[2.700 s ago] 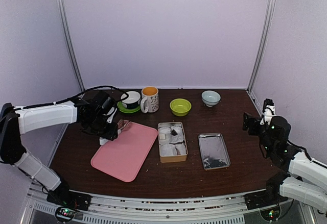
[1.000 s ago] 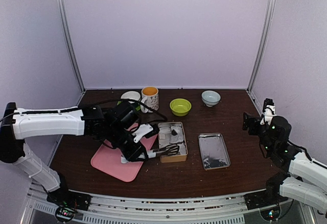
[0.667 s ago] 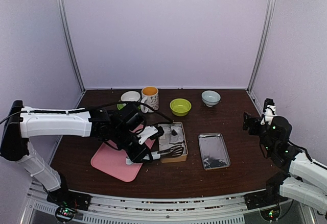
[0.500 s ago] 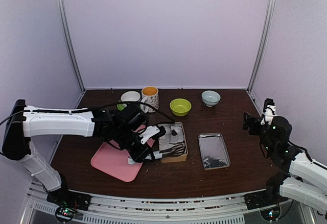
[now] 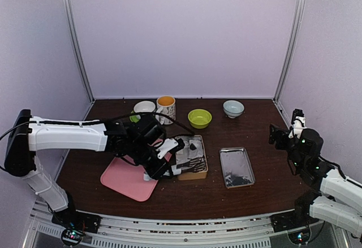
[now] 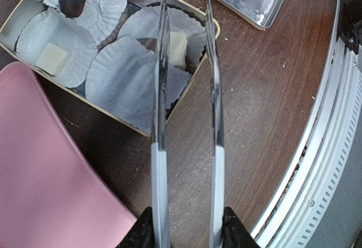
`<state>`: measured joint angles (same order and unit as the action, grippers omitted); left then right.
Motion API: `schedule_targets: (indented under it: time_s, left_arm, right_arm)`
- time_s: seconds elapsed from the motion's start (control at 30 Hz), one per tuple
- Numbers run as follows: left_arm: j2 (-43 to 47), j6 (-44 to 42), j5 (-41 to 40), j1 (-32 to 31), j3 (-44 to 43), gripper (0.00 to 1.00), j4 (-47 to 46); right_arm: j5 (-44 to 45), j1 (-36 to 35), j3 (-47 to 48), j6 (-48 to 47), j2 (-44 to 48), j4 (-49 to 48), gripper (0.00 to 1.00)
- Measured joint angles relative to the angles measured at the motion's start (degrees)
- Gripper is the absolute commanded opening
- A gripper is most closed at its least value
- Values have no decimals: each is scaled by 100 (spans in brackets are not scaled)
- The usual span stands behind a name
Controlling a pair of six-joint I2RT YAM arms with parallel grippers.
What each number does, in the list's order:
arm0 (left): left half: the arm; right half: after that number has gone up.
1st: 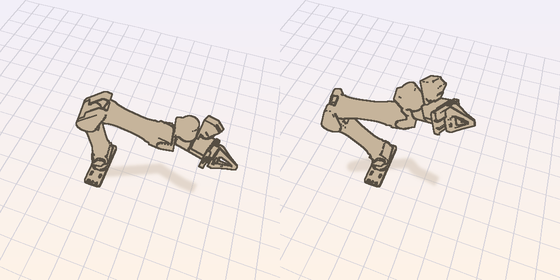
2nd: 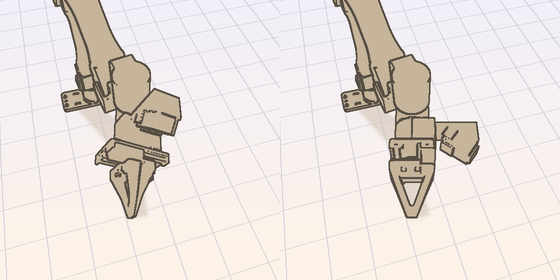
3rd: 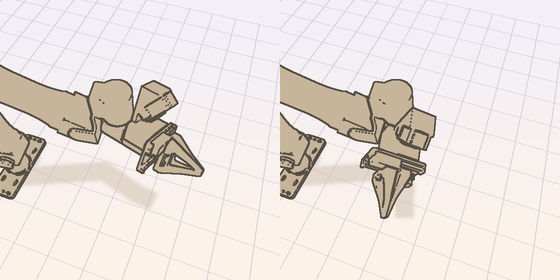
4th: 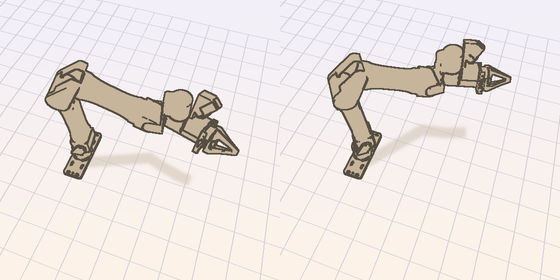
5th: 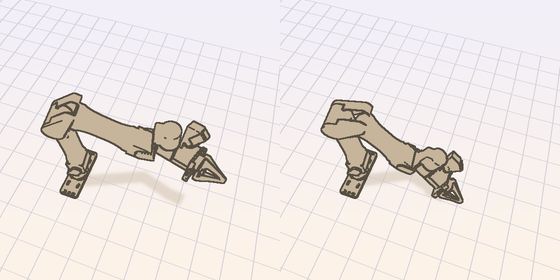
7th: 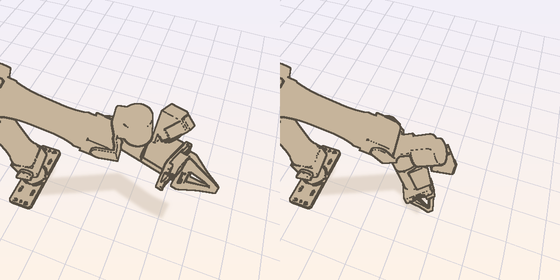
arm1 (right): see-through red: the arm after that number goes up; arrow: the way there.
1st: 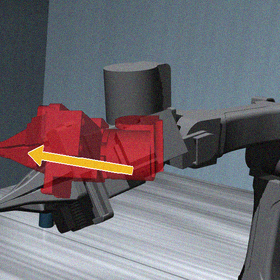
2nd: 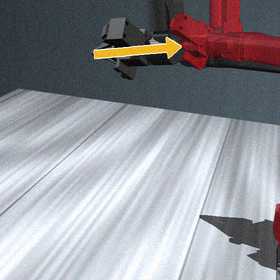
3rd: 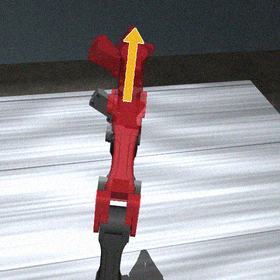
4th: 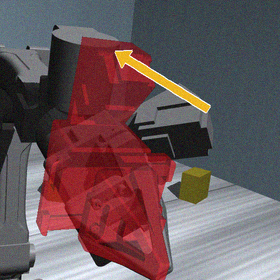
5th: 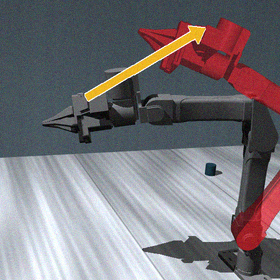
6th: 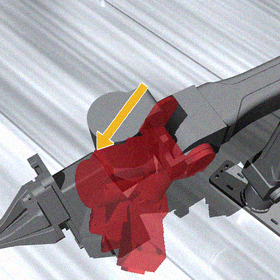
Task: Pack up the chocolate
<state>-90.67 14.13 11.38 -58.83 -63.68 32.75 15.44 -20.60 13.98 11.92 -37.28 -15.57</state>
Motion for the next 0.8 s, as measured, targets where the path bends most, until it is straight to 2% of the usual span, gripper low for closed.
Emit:
schedule_targets:
  time_s: [0.23,0.43,0.63,0.8]
  left_arm:
    - [15,35,-179,-7,0,38,-20]
    - [509,317,-815,72,74,38,-17]
    - [1478,691,-1268,654,474,38,-7]
    - [1950,1029,-1650,1283,831,39,129]
  right_arm:
    - [-2,0,0,0,0,0,93]
    - [-2,0,0,0,0,2,93]
    - [-2,0,0,0,0,20,93]
    - [-4,0,0,0,0,52,93]
